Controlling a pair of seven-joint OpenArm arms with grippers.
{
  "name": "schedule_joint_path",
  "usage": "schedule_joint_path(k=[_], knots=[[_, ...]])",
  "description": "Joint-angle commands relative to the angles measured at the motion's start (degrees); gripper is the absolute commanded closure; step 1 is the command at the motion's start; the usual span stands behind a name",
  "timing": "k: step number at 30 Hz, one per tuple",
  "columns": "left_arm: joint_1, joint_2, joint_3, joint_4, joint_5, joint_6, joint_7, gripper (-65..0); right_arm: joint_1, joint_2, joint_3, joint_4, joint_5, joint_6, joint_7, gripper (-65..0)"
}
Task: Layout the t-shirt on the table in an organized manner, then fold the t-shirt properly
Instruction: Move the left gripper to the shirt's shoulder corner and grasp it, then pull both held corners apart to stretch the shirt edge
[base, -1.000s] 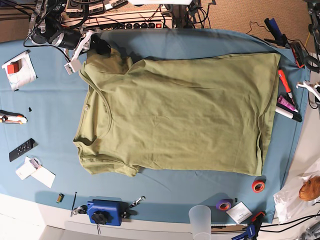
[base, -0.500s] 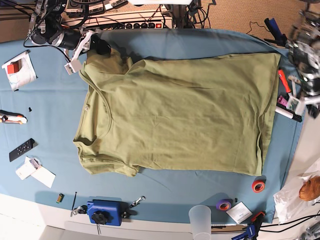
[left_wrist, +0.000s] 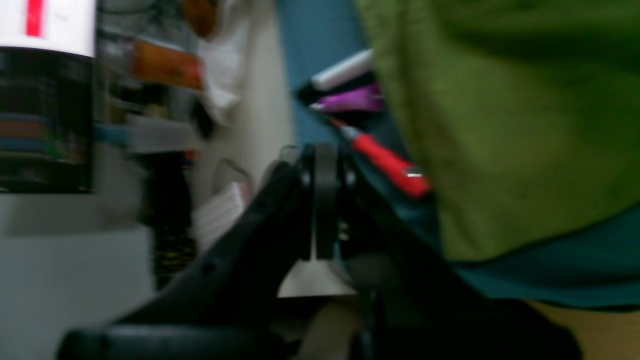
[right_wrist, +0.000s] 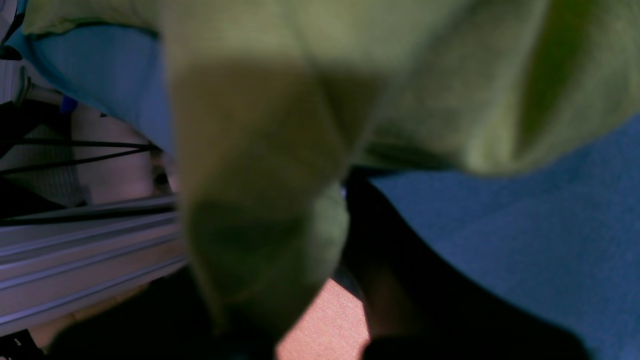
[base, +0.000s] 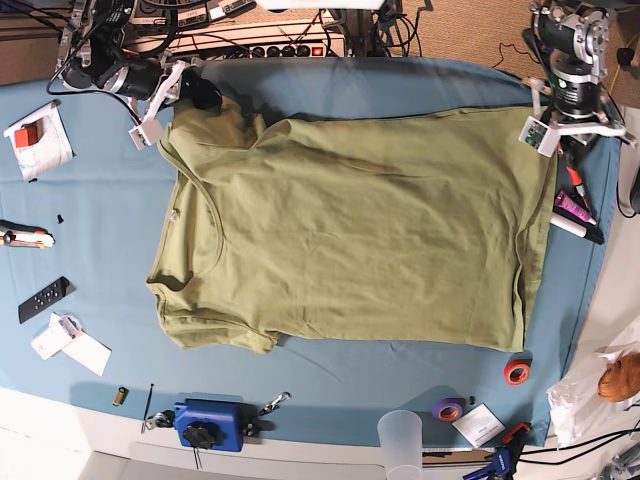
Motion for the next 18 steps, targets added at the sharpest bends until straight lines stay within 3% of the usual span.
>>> schedule_joint_path(k=[1,2,5,7,12,18], knots=[[0.2,-0.24,-0.5,0.81,1.05,0.98,-0.33,0.0,-0.44,0.52,-0.04,0.04,-4.04,-0.38,-2.34,0.0],[0.17,0.33,-0.5,0.72,0.94,0.98,0.37,0.0,-0.44,0.52,-0.04,0.04,-4.02,-0.38,-2.34,0.0],[0.2,1.55,-0.48,0.72,0.76,0.96,1.09,-18.0,-0.44,0.55,-0.04,0.04,-4.04,-0.38,-2.36,0.0],[0.2,1.99,-0.48,0.72,-0.98,-0.63,1.27,-25.7,-0.44,0.52,-0.04,0.04,-4.04,-0.38,-2.36,0.0],[0.24,2.01,-0.48,0.57,-12.74,-14.53,5.97,-26.0,-0.44,0.55,-0.04,0.04,-4.02,-0.38,-2.36,0.0],[0.31,1.97,-0.5,-0.42,-16.24,-25.03,3.63,-26.0,-0.46,0.52,-0.04,0.04,-4.02,-0.38,-2.38,0.0]])
